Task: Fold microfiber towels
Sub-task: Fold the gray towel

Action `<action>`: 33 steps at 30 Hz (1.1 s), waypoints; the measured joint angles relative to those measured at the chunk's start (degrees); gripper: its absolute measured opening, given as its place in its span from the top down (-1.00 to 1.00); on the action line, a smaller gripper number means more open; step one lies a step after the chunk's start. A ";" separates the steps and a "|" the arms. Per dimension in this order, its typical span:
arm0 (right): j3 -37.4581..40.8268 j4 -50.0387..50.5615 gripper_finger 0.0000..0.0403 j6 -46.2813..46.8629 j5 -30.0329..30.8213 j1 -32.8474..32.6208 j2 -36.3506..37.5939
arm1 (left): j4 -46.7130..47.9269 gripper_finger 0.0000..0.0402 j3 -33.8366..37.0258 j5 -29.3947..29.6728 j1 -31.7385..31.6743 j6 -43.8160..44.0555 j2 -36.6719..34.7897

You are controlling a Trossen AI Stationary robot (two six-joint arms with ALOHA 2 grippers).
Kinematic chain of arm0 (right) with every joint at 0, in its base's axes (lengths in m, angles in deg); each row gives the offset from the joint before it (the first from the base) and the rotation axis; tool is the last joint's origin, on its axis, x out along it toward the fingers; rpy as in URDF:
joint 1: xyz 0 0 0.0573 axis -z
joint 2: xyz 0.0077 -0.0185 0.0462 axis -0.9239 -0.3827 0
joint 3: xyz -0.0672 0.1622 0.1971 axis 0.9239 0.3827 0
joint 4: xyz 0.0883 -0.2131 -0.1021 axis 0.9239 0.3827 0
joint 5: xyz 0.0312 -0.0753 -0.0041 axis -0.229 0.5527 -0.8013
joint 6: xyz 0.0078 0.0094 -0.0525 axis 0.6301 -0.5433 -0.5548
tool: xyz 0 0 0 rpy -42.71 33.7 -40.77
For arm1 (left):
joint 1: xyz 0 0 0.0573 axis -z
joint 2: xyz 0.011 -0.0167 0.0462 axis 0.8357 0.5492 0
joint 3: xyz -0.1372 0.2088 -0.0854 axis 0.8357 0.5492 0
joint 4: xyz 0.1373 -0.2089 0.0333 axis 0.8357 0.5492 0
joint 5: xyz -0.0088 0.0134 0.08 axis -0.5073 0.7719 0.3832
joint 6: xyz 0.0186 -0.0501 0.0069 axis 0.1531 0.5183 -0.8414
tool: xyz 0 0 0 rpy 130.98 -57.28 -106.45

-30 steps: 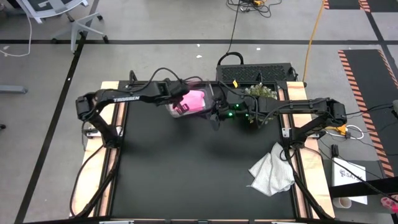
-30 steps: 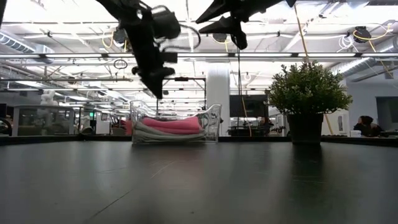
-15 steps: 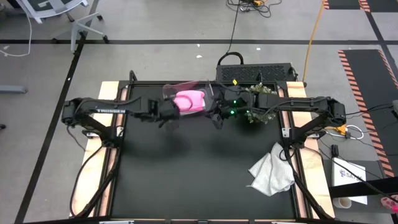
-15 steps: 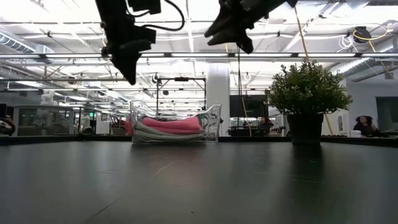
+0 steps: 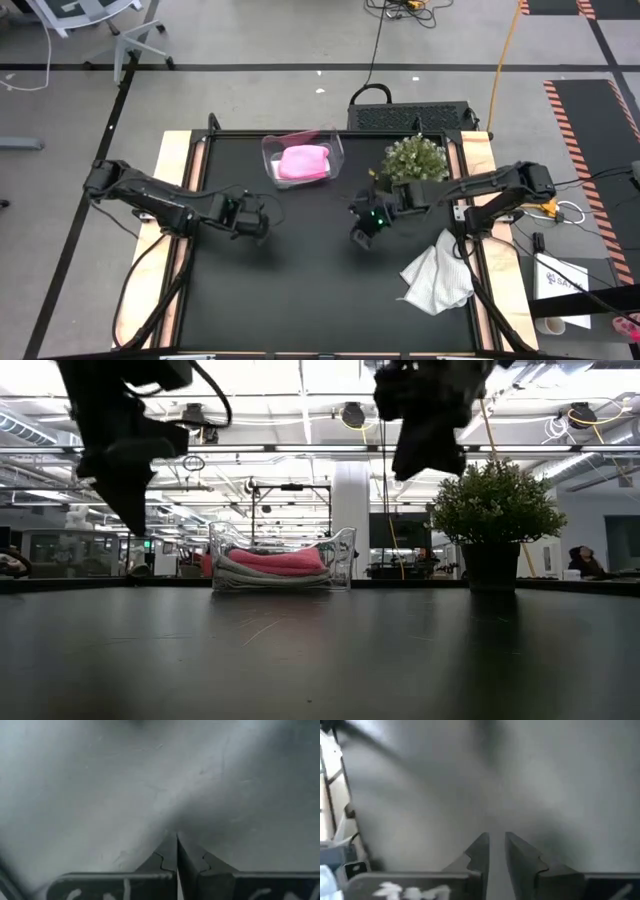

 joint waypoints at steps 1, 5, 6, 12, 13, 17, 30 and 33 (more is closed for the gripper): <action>-0.06 1.57 0.77 1.43 -0.01 -1.08 0.07 | -0.40 1.00 -0.02 0.23 0.42 0.22 -0.22; 0.04 7.38 0.87 9.22 -1.09 -5.75 0.35 | -1.29 1.00 -0.07 0.59 0.83 -0.11 -0.83; 0.03 8.65 0.91 11.60 -2.13 -6.99 0.35 | -1.54 1.00 -0.09 0.79 0.83 -0.22 -0.96; 0.03 13.02 0.97 22.25 -6.31 -15.25 0.37 | -1.78 0.99 -0.11 1.79 0.86 -1.65 -1.27; 0.03 13.96 0.95 23.27 -6.50 -16.22 0.39 | -1.75 0.98 -0.06 1.90 0.86 -2.22 -1.21; 0.03 15.52 0.83 26.45 -10.39 -19.02 0.39 | -2.68 0.99 -0.07 2.29 0.81 -4.19 -1.25; 9.91 7.11 0.32 28.37 -14.29 -26.07 0.38 | -4.13 0.97 -0.07 3.30 0.81 -3.94 -1.25; 14.24 -2.21 0.25 30.78 -15.47 -27.52 0.37 | -4.23 0.97 -0.07 3.35 0.81 -2.74 -1.23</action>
